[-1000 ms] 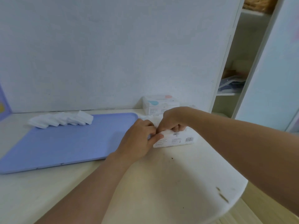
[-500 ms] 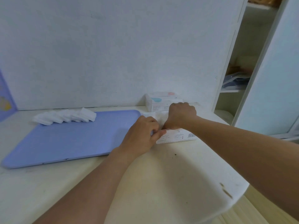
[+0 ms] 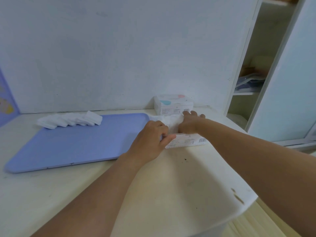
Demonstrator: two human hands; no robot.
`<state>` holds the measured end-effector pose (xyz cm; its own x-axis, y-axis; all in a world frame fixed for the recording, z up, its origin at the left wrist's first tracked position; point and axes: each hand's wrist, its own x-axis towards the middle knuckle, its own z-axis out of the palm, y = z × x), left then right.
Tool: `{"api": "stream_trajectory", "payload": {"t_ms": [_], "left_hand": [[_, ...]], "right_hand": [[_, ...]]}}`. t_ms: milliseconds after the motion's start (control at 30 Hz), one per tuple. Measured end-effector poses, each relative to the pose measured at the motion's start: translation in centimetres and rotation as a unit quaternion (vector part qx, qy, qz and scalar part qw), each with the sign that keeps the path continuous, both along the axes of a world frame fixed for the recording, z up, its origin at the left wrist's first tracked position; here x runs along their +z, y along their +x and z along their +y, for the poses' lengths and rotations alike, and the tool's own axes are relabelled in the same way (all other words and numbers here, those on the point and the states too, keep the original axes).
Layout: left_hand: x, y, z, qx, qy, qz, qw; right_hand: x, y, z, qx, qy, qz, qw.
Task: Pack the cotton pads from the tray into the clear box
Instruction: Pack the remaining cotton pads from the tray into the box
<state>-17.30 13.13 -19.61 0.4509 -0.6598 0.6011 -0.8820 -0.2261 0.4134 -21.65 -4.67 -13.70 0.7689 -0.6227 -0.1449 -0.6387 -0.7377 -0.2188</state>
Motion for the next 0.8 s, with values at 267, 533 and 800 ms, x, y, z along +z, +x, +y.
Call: {"api": "stream_trajectory", "payload": {"t_ms": [267, 533, 800], "left_hand": [[1.5, -0.5, 1.6, -0.037, -0.008, 0.100, 0.994], [4.2, 8.1, 12.7, 0.273, -0.137, 0.190, 0.933], [1.3, 11.6, 20.4, 0.408, 0.007, 0.258, 0.876]], "right_hand": [[0.7, -1.5, 1.2, 0.038, -0.023, -0.126, 0.991], [2.1, 3.7, 12.9, 0.256, 0.088, -0.338, 0.902], [-1.2, 14.3, 20.8, 0.326, 0.050, -0.219, 0.918]]}}
